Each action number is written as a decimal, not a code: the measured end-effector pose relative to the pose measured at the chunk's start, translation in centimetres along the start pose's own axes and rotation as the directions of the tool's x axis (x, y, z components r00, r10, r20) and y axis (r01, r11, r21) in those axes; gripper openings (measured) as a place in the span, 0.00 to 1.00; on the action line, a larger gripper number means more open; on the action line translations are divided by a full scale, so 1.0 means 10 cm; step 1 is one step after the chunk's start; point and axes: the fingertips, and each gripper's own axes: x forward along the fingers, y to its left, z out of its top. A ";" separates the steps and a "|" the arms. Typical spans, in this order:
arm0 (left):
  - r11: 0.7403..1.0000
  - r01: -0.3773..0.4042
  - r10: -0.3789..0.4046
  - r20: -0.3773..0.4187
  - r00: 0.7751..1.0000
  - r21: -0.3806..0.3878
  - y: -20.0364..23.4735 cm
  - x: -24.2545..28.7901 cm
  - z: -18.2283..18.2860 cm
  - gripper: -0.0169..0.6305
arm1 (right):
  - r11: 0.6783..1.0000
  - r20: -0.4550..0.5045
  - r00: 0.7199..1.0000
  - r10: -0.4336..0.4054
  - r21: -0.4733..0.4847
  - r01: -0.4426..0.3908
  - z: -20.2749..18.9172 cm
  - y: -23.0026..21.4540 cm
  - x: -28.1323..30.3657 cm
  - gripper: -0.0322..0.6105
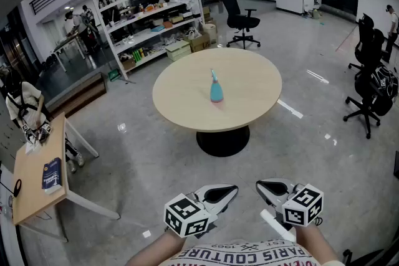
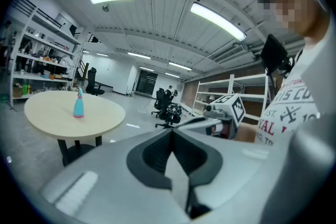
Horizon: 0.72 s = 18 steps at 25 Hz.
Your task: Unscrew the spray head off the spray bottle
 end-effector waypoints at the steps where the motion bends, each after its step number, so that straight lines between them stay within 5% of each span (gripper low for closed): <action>1: 1.000 -0.005 0.005 0.006 1.000 0.012 0.02 0.10 0.07 0.03 | 1.000 0.007 1.000 0.000 -0.009 0.000 0.07 -0.10 -0.01 0.05; 9: 0.997 -0.071 0.071 -0.009 0.997 0.027 0.58 0.55 0.31 0.03 | 0.999 0.043 0.999 0.020 -0.040 -0.018 0.48 -0.77 0.25 0.05; 13: 0.992 -0.122 0.122 -0.005 0.992 -0.006 1.24 0.75 0.36 0.03 | 1.000 0.023 1.000 0.016 -0.020 -0.016 0.51 -1.22 0.62 0.05; 18: 0.993 -0.094 0.094 -0.006 0.996 -0.070 2.25 1.14 0.52 0.03 | 1.000 0.003 1.000 -0.028 0.009 0.028 0.70 -1.94 1.23 0.05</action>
